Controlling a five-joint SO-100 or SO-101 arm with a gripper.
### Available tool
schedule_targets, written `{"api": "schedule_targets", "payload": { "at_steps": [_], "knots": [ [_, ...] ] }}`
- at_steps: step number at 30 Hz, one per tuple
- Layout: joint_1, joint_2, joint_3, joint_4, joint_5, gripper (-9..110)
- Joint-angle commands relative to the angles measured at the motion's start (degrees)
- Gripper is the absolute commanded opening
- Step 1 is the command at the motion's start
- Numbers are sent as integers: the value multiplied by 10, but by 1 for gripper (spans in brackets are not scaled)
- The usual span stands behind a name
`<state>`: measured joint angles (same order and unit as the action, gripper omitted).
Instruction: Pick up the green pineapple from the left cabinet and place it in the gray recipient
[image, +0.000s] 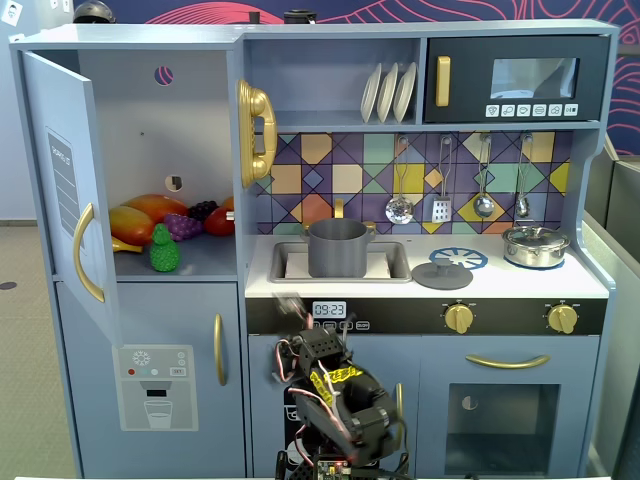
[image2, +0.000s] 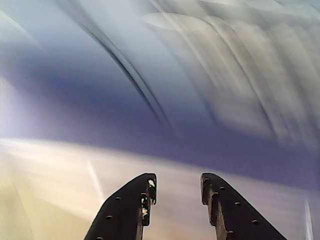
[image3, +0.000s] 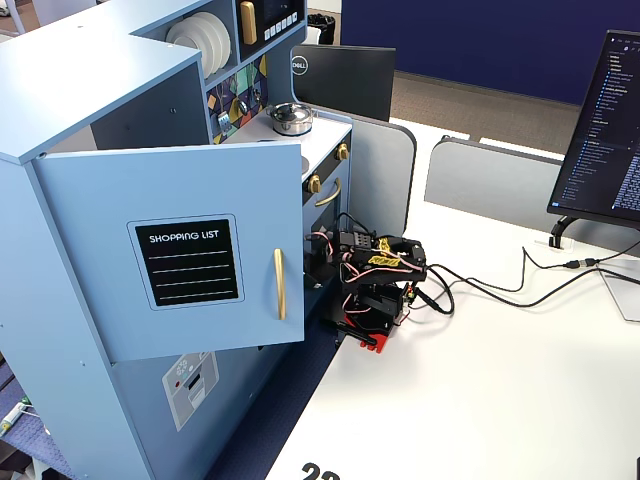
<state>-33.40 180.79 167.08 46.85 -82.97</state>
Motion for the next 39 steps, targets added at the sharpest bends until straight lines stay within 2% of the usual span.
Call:
{"api": "schedule_targets", "payload": {
  "at_steps": [1,4,9,15,19,27,33,39],
  "knots": [
    [-82,-42,-118,-219,-4,0],
    [-91,-101,-180,-280,-40,1],
    [-82,-181,-239,-380,-54,16],
    [-86,-251,-274,-432,-41,26],
    [-77,-308,-300,-457,-27,39],
    [-98,-427,-358,-559,-69,40],
    [-91,-485,-401,-564,-71,49],
    [-98,-530,-425,-588,-95,49]
  ]
}}
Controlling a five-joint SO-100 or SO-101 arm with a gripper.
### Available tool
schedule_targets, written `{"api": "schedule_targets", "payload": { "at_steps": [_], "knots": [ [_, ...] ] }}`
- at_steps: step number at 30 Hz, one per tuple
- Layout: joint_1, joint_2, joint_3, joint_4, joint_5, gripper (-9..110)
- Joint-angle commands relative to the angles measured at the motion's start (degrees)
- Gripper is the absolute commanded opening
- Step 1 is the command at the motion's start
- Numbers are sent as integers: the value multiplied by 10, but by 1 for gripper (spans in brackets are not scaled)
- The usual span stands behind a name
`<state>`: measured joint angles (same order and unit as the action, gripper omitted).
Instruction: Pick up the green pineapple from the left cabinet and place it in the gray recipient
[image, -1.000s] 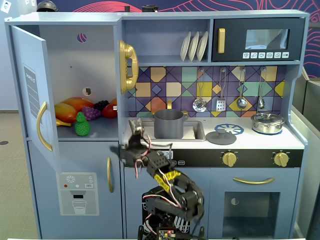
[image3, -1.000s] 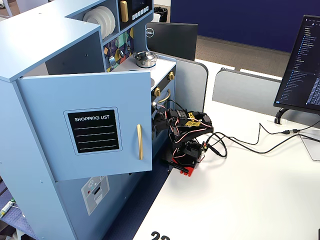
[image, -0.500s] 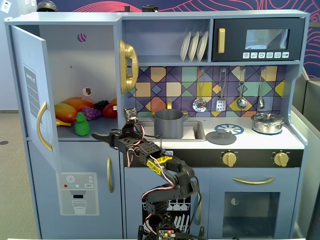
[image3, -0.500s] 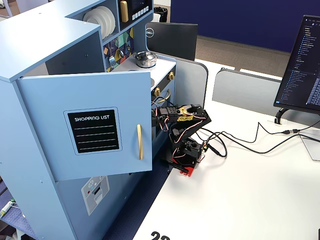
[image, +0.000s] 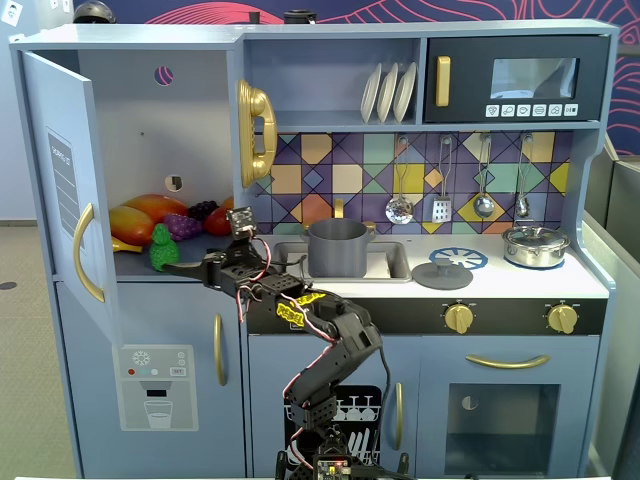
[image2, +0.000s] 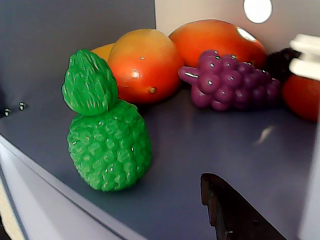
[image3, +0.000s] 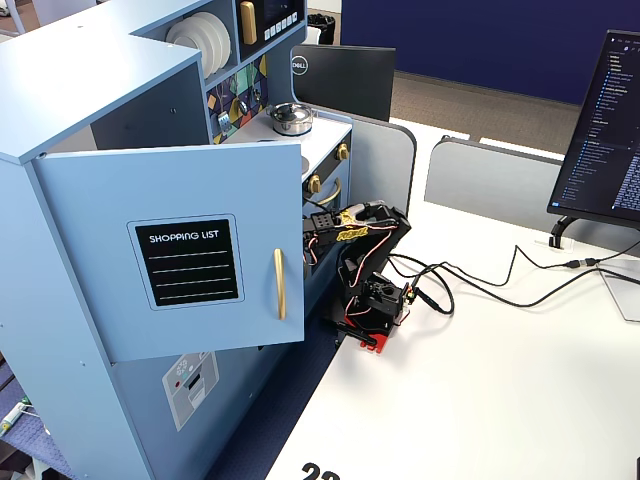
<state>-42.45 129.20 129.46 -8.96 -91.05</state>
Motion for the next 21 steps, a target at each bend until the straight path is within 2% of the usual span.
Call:
{"api": "schedule_targets", "payload": {
  "at_steps": [1,21],
  "knots": [
    [-10,-20,-53,-31,-15,49],
    [-23,-180,-179,-56,-15,47]
  ]
}}
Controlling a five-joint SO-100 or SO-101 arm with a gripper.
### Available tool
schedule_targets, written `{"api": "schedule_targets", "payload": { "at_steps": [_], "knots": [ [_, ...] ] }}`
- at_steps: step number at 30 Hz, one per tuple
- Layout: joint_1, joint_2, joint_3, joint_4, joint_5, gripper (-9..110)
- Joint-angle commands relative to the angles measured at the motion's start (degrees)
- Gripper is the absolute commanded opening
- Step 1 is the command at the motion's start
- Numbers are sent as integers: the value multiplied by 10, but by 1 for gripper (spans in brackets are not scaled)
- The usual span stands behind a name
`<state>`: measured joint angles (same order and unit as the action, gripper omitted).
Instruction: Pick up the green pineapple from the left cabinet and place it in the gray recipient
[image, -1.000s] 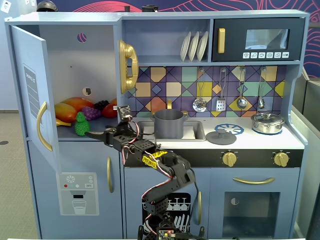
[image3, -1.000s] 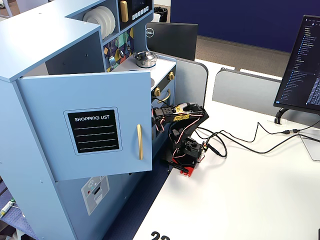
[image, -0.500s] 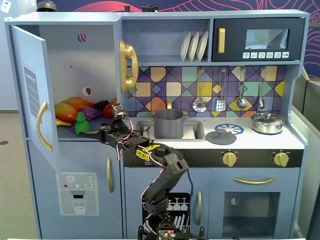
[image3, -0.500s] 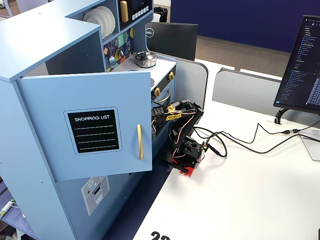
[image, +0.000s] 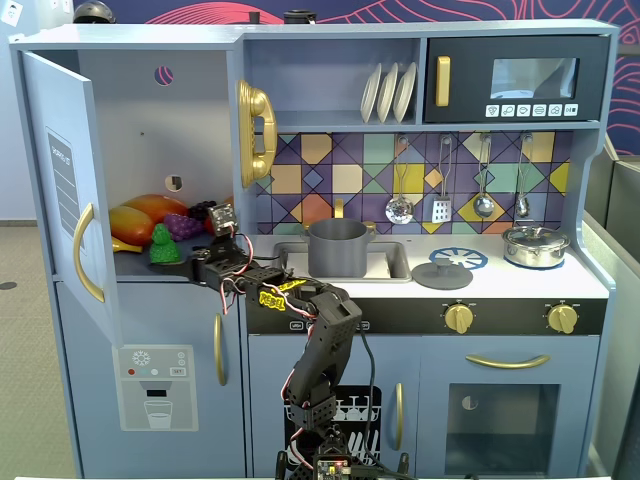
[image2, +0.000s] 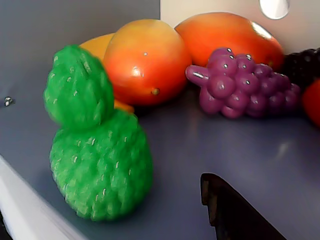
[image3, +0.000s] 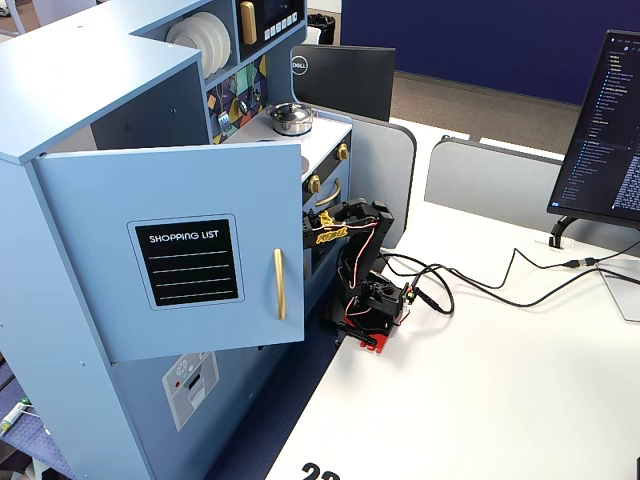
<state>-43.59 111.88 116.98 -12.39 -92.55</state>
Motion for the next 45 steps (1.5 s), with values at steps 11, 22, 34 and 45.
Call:
{"api": "schedule_targets", "payload": {
  "at_steps": [11,22,34,45],
  "knots": [
    [-18,-86,-142,-12,-3,46],
    [-33,-131,-192,9,10,39],
    [-61,-138,-206,8,-65,0],
    [-78,78,-176,-88,-174,0]
  ]
}}
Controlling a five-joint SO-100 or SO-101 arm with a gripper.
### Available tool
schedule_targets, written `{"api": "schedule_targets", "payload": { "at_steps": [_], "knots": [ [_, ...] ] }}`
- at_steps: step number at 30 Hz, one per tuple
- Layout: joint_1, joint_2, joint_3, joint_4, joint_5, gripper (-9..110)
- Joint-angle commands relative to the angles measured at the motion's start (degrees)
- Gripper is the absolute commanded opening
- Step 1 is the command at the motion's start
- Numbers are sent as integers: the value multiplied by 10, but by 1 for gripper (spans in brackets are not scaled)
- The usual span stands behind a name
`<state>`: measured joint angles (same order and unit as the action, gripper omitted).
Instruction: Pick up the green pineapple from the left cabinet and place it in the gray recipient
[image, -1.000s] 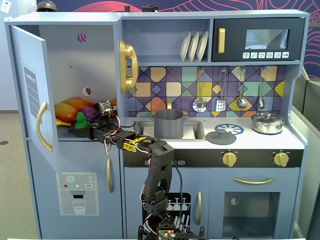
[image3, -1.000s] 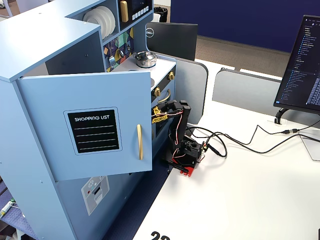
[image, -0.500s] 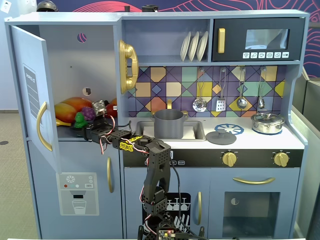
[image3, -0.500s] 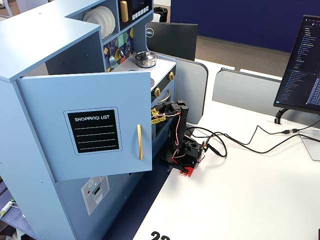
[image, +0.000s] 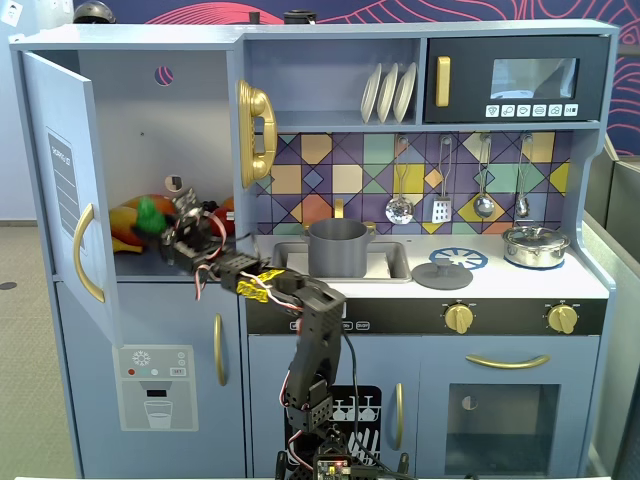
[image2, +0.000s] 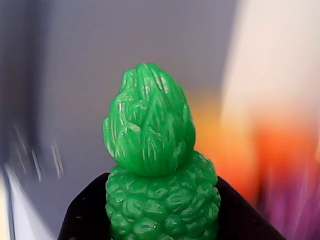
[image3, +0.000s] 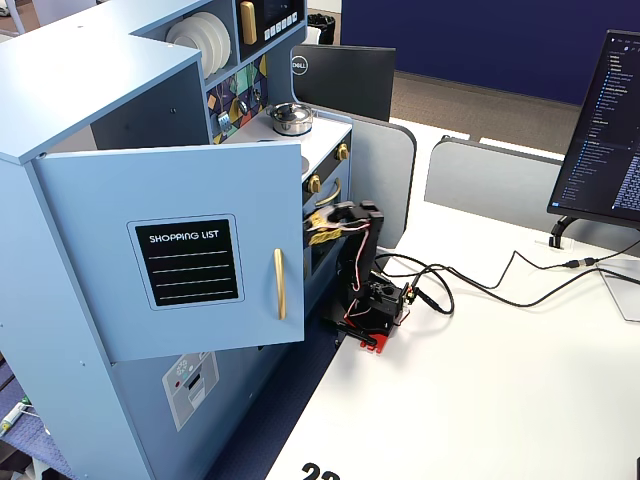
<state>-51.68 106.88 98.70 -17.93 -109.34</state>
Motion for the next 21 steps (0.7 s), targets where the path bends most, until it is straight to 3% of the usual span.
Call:
{"api": "schedule_targets", "payload": {
  "at_steps": [1,8,13,18,21],
  "knots": [
    [7,162,24,-33,-4,0],
    [81,377,119,-15,25,0],
    [234,491,144,39,93,0],
    [454,544,148,145,237,0],
    [497,529,126,236,238,0]
  ]
}}
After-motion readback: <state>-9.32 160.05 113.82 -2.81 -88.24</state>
